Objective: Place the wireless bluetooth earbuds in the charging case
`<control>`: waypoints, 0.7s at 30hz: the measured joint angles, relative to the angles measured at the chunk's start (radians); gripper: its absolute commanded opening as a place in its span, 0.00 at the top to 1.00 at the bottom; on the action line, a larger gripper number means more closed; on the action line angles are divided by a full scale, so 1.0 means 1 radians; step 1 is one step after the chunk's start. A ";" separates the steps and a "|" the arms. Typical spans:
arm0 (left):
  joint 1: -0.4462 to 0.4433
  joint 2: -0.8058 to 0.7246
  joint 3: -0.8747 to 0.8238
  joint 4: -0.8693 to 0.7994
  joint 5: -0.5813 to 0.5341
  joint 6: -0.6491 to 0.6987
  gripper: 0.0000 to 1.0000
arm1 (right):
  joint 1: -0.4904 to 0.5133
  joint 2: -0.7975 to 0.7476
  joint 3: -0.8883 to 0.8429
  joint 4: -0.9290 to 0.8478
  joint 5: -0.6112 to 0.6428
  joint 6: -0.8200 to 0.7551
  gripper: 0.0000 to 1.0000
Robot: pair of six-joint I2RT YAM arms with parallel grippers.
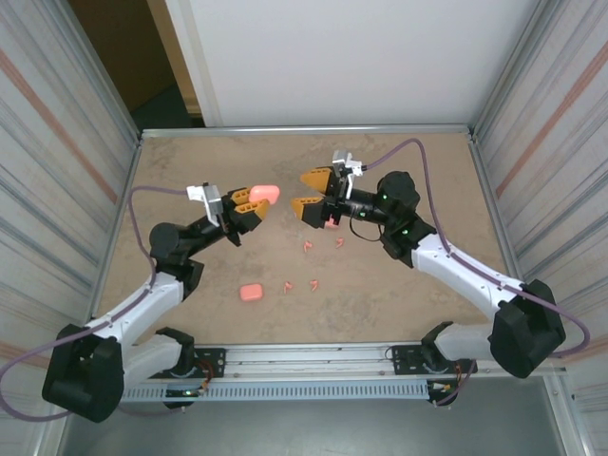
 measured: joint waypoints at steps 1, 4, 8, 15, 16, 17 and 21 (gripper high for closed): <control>0.000 0.010 0.000 0.014 0.000 -0.006 1.00 | 0.005 0.006 0.010 0.005 -0.002 0.001 0.15; 0.000 0.028 0.004 0.043 0.004 -0.020 1.00 | 0.016 0.023 0.031 0.014 -0.005 0.003 0.16; 0.000 0.036 0.011 0.061 0.008 -0.026 1.00 | 0.018 0.046 0.037 0.014 -0.005 0.003 0.16; -0.002 0.039 0.016 0.080 0.008 -0.028 1.00 | 0.036 0.100 0.082 0.013 -0.005 0.003 0.16; -0.002 0.041 0.017 0.084 0.008 -0.028 1.00 | 0.038 0.107 0.089 0.013 -0.005 0.003 0.17; -0.002 0.043 0.018 0.087 0.008 -0.028 1.00 | 0.042 0.114 0.097 0.013 -0.005 0.003 0.17; -0.002 0.048 0.019 0.090 0.010 -0.028 1.00 | 0.043 0.131 0.112 0.014 -0.004 0.003 0.18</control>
